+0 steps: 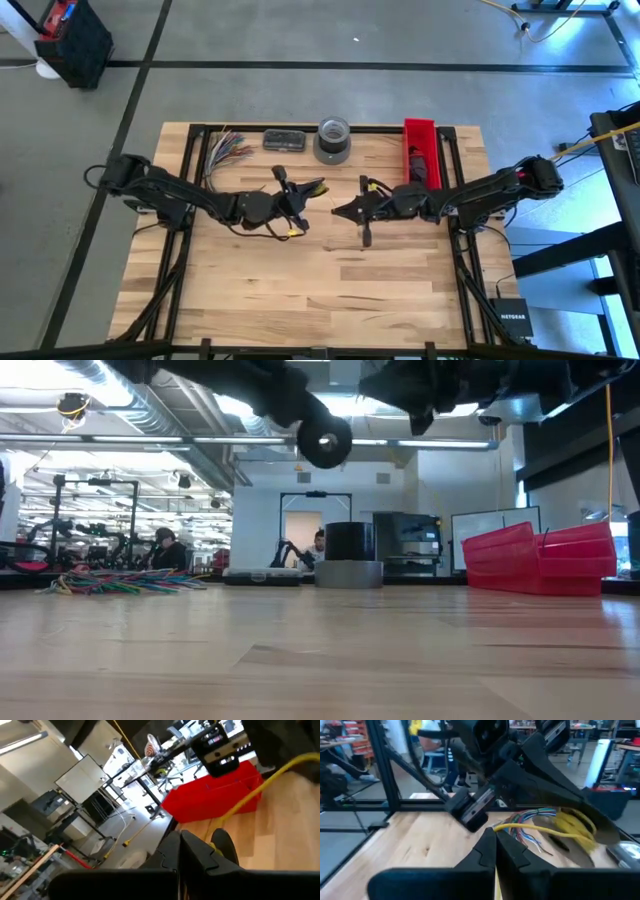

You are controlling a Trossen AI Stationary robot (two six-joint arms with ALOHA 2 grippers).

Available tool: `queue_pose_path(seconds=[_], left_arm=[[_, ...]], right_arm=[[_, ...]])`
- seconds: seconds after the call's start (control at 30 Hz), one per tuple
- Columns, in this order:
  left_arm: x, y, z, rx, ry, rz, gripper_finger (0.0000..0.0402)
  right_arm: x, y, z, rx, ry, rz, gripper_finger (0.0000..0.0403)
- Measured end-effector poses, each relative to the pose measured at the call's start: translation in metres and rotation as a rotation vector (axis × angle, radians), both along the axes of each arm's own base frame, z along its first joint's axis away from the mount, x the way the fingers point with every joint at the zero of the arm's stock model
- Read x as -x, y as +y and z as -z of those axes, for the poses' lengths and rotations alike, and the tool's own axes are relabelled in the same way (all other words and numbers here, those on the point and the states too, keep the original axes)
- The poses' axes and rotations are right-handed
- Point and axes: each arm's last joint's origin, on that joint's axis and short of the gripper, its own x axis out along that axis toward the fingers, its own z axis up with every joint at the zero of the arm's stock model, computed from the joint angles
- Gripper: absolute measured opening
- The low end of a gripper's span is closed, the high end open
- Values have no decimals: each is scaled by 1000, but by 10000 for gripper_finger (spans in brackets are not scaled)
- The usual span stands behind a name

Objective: Coil cords
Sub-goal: Coil the yellow wire into the black spool

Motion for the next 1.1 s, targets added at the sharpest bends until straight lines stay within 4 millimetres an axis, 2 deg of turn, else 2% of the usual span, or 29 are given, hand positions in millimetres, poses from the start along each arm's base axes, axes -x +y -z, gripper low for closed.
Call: queue_pose_path(seconds=[0.17,0.37,0.57,0.7,0.77,0.83,0.9,0.97,1.1], left_arm=[[-20,-5,4,-15,13,28,0],[-42,-8,19,-50,82,-12,0],[-40,-10,9,8,13,-66,0],[-38,-10,-8,27,-69,-96,0],[-36,-10,-8,8,-52,-124,0],[-37,-9,-3,5,-31,-129,0],[-37,-9,-2,22,-42,-124,0],[-37,-10,-5,53,-79,-91,0],[-39,-13,-6,111,-122,2,0]], right_arm=[[-16,1,7,21,8,21,2],[-31,6,10,31,16,16,3],[-33,7,12,34,23,41,3],[-33,14,19,53,68,19,3],[-31,18,25,80,103,26,3],[-31,19,16,96,47,57,3],[-31,19,16,105,52,77,3],[-31,17,22,112,82,87,3],[-33,17,20,124,50,106,3]])
